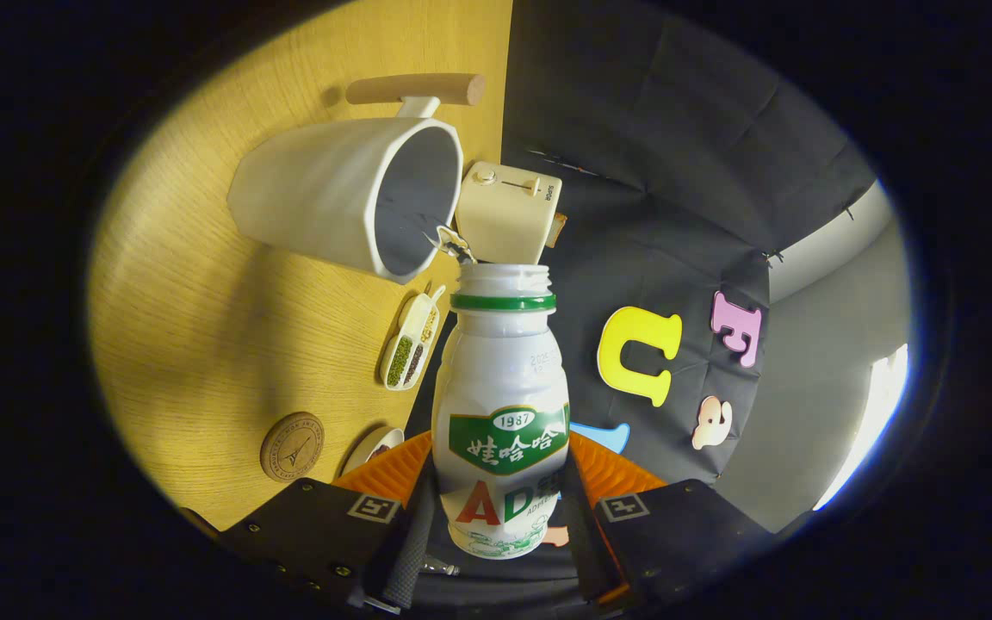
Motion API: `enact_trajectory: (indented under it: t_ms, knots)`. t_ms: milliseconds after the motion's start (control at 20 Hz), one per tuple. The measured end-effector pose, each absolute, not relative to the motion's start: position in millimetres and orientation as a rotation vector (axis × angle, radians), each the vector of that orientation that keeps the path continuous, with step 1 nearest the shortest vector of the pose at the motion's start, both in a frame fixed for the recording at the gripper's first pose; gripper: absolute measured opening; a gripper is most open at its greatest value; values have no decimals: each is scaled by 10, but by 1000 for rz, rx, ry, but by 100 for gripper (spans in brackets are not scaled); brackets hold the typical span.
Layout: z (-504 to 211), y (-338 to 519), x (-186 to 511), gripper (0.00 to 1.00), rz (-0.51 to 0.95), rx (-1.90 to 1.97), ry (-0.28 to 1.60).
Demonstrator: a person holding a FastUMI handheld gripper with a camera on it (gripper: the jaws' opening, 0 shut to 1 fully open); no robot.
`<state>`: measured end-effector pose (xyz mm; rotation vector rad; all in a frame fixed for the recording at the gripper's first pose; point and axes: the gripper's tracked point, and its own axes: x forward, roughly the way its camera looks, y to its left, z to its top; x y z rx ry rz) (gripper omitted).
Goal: Take the bottle from table, then pour the juice into the cup, finally place the bottle on the coaster
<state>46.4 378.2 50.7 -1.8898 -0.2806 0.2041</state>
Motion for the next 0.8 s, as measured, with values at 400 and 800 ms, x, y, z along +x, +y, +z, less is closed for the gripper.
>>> enact_trajectory:
  t_ms: [400, 800]
  knots:
    - [552, 3813, 457, 69, 197, -1924, -298]
    - [571, 3879, 416, 69, 190, -1967, -327]
